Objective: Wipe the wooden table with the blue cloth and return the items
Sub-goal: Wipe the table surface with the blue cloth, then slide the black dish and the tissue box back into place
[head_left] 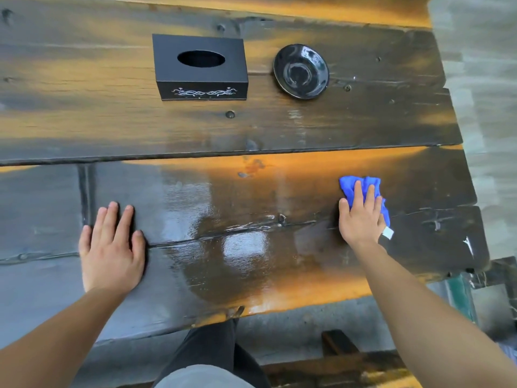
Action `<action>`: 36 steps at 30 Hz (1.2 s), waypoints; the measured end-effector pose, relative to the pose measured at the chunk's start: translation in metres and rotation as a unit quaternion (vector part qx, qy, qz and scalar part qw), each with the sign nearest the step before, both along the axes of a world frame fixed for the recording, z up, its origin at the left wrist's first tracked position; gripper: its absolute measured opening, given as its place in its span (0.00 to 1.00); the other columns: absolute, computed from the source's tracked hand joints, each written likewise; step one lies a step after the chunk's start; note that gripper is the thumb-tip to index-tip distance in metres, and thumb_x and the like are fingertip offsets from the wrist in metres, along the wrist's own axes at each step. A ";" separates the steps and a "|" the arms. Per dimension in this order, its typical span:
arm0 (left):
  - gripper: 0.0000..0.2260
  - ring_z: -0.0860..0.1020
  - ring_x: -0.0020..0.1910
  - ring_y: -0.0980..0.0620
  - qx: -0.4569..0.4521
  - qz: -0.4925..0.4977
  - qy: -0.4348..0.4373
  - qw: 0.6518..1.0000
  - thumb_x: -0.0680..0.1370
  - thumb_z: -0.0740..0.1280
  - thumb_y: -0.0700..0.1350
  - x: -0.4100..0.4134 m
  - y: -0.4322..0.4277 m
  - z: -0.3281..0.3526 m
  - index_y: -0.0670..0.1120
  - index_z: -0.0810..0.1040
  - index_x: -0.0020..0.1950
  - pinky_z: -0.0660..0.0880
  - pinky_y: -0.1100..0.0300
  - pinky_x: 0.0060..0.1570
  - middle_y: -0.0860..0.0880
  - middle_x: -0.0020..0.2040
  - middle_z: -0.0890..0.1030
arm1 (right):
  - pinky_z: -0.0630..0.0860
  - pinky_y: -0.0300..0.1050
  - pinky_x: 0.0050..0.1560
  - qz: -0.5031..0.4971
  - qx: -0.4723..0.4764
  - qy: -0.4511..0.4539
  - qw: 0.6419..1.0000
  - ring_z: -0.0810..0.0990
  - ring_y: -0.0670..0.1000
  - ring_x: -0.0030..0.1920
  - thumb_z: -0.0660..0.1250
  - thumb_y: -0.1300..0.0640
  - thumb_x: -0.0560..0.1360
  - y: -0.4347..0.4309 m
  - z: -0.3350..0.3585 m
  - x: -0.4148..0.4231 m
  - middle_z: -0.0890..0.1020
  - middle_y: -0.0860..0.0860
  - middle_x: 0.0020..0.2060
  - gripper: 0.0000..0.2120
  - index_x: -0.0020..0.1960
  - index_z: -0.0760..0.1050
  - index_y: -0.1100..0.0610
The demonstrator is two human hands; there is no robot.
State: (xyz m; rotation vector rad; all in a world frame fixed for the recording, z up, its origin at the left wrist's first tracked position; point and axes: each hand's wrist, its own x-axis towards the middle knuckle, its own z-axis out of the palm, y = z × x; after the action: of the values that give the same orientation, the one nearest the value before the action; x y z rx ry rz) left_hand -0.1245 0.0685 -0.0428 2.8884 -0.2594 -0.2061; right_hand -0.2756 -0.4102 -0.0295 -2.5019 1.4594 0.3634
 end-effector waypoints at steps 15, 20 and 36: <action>0.19 0.72 0.67 0.38 -0.027 0.063 -0.009 0.998 0.75 0.59 0.52 0.031 -0.043 0.020 0.44 0.79 0.60 0.63 0.41 0.68 0.42 0.66 0.77 | 0.69 0.59 0.64 0.117 0.019 -0.206 0.971 0.72 0.59 0.67 0.61 0.49 0.81 0.038 0.034 0.123 0.74 0.56 0.67 0.23 0.73 0.68 0.56; 0.21 0.66 0.76 0.44 -0.080 0.002 0.021 0.997 0.78 0.60 0.54 0.067 -0.108 0.022 0.48 0.74 0.69 0.58 0.43 0.73 0.46 0.76 0.70 | 0.68 0.46 0.62 -0.023 0.145 -0.265 0.953 0.76 0.55 0.60 0.62 0.50 0.81 0.017 0.044 0.212 0.79 0.53 0.51 0.22 0.70 0.71 0.62; 0.27 0.48 0.84 0.47 0.044 -0.035 0.040 0.998 0.84 0.51 0.59 0.090 -0.136 -0.005 0.55 0.55 0.83 0.48 0.39 0.80 0.48 0.84 0.55 | 0.85 0.48 0.50 -0.434 0.322 -0.373 0.754 0.88 0.54 0.42 0.66 0.68 0.78 -0.031 0.041 0.312 0.82 0.56 0.42 0.14 0.63 0.71 0.64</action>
State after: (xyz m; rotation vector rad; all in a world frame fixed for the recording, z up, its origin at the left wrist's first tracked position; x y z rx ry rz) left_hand -0.0342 -0.0674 -0.0479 2.9507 -0.3464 -0.3543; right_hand 0.0366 -0.4411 0.0112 -1.0147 1.5391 -0.2623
